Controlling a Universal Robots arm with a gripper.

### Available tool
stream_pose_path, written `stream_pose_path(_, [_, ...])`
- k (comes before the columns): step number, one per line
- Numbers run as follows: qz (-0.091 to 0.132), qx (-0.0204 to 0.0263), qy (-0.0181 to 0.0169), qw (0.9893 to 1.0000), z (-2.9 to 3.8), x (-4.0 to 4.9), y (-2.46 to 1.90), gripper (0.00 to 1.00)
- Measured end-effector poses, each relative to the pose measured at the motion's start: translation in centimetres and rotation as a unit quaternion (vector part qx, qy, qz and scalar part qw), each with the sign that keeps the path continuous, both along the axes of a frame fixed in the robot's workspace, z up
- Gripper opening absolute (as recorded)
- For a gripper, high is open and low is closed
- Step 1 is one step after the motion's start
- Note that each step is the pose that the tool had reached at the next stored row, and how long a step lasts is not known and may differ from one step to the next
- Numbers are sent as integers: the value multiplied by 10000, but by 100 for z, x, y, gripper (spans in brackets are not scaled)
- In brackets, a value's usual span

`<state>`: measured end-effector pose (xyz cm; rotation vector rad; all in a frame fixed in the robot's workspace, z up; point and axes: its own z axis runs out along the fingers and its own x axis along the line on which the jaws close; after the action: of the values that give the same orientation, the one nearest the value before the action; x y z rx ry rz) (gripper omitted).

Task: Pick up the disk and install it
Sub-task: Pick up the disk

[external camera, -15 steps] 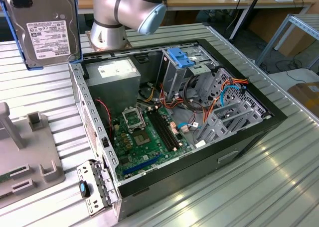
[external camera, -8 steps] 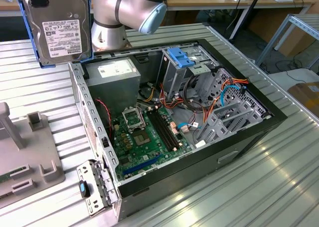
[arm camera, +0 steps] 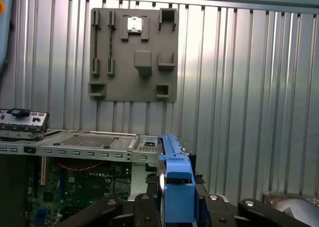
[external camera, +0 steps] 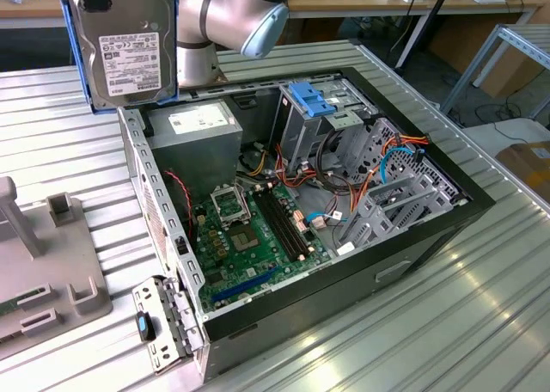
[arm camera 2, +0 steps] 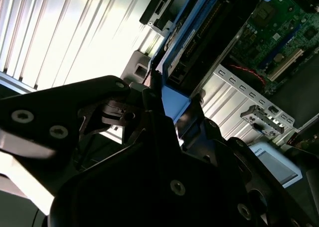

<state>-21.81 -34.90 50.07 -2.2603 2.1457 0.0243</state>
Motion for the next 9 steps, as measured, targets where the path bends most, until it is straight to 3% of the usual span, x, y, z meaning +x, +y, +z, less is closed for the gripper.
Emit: stream_pose_path(9, [1,0,0,10000,0,264,0,36])
